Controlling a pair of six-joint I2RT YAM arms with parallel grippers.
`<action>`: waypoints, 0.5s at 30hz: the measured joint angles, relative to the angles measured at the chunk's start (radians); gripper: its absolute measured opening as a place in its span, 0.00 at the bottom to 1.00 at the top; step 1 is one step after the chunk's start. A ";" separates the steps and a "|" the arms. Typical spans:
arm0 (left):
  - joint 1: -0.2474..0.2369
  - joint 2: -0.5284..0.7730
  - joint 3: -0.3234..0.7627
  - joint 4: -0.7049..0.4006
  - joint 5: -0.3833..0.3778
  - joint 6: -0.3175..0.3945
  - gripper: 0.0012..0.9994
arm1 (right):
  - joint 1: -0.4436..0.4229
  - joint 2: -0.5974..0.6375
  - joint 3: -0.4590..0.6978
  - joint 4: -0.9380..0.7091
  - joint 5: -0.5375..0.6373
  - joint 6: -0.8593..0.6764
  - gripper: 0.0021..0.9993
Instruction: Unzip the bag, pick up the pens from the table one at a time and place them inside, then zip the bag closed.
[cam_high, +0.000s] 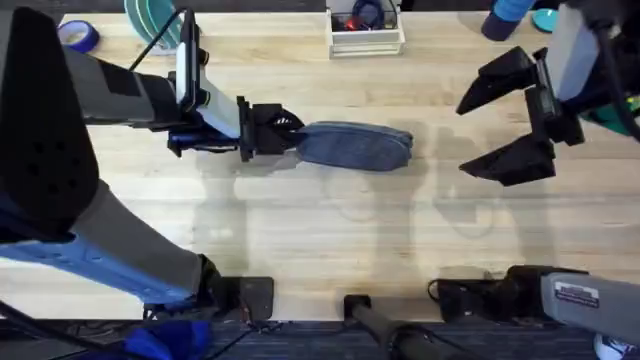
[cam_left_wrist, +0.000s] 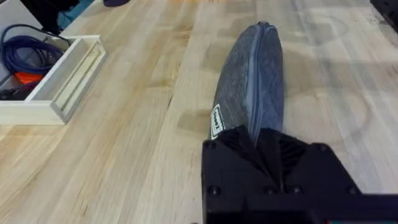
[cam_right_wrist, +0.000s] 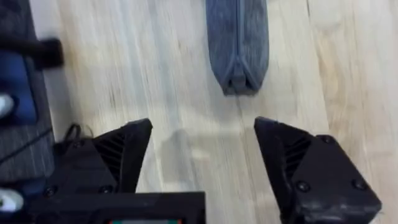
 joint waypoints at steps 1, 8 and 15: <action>0.000 0.000 0.000 0.000 0.000 0.000 0.04 | 0.000 0.000 0.000 0.000 -0.017 0.000 1.00; 0.000 0.000 0.000 0.000 0.000 0.000 0.04 | 0.001 0.000 0.000 -0.001 -0.081 -0.007 1.00; 0.000 0.000 0.000 0.000 0.000 0.000 0.04 | 0.002 0.044 0.000 -0.005 -0.098 -0.012 1.00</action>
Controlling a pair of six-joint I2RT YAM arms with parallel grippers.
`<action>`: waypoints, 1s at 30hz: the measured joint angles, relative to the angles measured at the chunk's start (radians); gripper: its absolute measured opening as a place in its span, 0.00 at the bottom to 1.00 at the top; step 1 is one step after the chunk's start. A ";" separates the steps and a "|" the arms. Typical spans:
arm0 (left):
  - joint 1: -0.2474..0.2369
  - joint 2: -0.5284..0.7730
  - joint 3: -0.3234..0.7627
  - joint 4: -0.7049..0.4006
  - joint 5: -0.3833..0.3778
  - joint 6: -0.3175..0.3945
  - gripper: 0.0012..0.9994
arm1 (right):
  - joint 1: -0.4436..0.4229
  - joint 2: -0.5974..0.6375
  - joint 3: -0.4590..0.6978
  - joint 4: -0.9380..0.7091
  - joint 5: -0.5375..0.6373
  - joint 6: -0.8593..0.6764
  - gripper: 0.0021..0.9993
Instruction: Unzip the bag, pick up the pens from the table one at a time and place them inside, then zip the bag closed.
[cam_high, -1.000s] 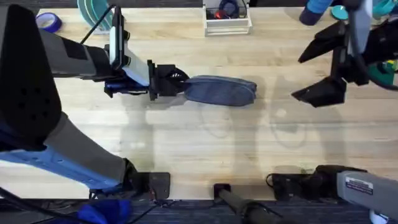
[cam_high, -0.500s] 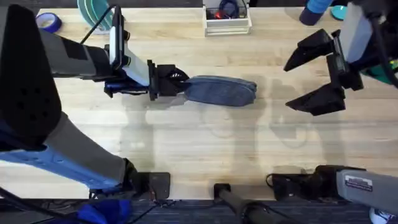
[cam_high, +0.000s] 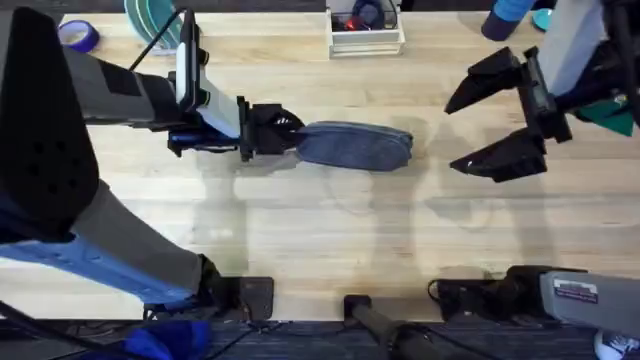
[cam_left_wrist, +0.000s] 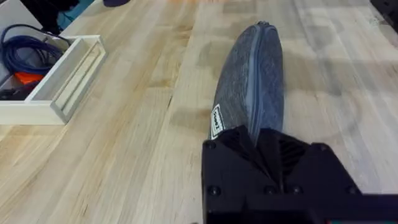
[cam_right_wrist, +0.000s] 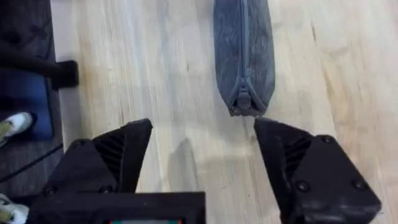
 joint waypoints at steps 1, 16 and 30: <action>0.000 0.000 0.000 0.000 0.000 0.000 0.04 | 0.001 0.011 0.000 0.004 0.000 -0.002 1.00; 0.000 0.000 0.000 0.000 0.000 0.000 0.04 | 0.036 0.052 -0.175 0.266 -0.004 0.041 1.00; 0.000 0.000 0.000 0.000 0.000 0.000 0.04 | 0.106 0.052 -0.292 0.470 -0.003 0.129 0.88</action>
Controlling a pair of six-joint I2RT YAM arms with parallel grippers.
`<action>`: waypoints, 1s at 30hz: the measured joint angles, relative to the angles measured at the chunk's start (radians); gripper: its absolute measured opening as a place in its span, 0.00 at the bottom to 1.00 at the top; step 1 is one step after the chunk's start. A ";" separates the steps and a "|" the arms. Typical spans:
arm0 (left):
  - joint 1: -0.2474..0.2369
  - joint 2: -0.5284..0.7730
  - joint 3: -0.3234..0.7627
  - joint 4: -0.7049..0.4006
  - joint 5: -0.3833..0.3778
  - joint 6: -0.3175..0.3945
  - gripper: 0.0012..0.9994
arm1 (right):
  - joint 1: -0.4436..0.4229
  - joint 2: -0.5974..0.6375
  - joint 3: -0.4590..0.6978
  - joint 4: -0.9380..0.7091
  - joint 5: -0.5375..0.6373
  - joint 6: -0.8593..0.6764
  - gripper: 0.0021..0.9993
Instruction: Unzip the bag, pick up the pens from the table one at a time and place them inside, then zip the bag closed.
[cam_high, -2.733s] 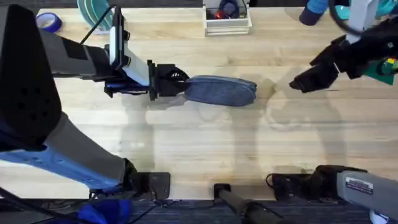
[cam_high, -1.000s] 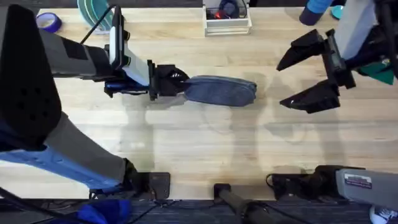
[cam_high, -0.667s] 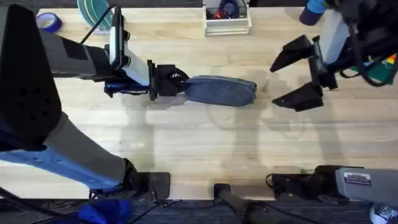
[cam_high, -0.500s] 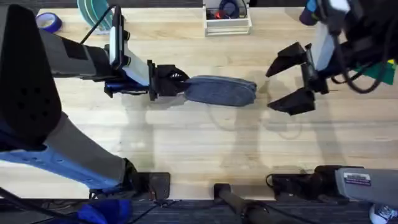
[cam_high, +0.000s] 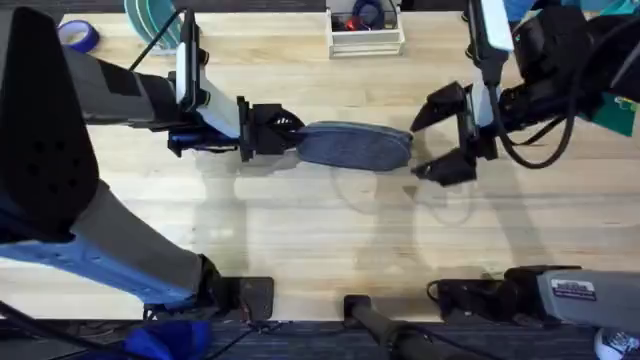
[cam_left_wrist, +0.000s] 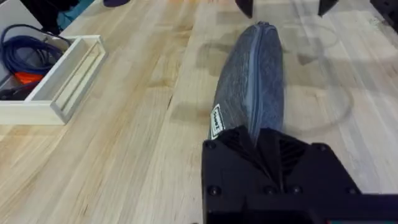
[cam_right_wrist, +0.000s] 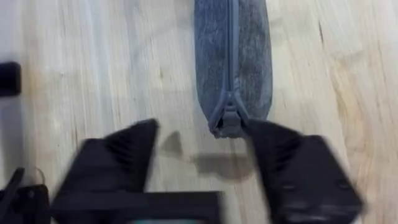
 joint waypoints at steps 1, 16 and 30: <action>0.000 0.000 0.000 0.000 0.000 0.000 0.04 | 0.000 0.000 0.000 0.000 0.000 0.004 0.74; 0.000 0.000 0.000 0.000 0.000 0.000 0.04 | 0.000 0.039 0.000 0.019 0.000 0.013 0.75; 0.000 0.000 0.000 -0.001 0.000 0.000 0.04 | 0.000 0.114 0.000 0.031 -0.002 0.016 0.33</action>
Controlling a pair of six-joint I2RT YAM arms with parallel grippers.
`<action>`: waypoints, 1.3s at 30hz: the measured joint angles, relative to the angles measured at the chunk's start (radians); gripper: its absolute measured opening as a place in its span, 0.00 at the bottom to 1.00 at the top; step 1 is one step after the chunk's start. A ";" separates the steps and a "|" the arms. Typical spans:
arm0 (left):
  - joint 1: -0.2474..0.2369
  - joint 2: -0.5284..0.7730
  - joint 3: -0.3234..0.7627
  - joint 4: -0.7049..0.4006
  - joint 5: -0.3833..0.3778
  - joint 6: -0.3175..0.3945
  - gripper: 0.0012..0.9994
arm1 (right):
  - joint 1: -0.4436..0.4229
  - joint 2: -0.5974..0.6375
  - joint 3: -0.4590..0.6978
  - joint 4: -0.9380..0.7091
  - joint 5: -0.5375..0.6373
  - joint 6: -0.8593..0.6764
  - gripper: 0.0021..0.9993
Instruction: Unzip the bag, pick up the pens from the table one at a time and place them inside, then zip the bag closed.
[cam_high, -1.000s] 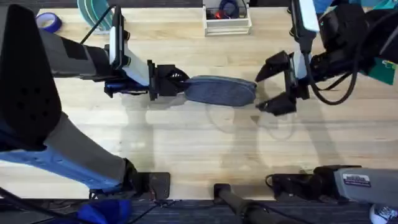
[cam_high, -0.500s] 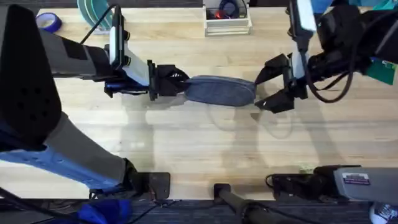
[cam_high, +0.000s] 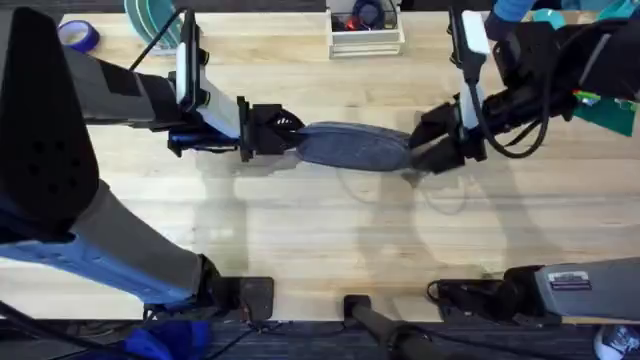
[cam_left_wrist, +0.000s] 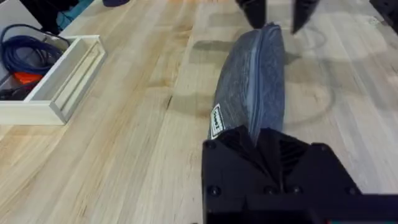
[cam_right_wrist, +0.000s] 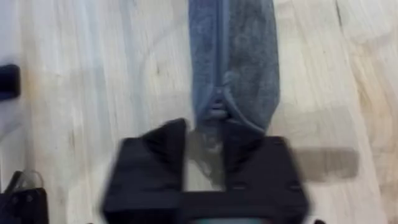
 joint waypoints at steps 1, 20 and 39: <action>0.000 0.000 0.000 0.000 0.000 0.000 0.04 | 0.000 0.000 0.000 0.004 0.003 0.000 0.17; -0.001 0.000 0.000 0.001 0.000 0.000 0.04 | -0.048 0.000 -0.001 0.009 -0.021 0.003 0.03; -0.001 0.000 0.000 0.000 0.000 0.000 0.04 | -0.073 0.000 -0.001 0.021 -0.014 0.004 0.03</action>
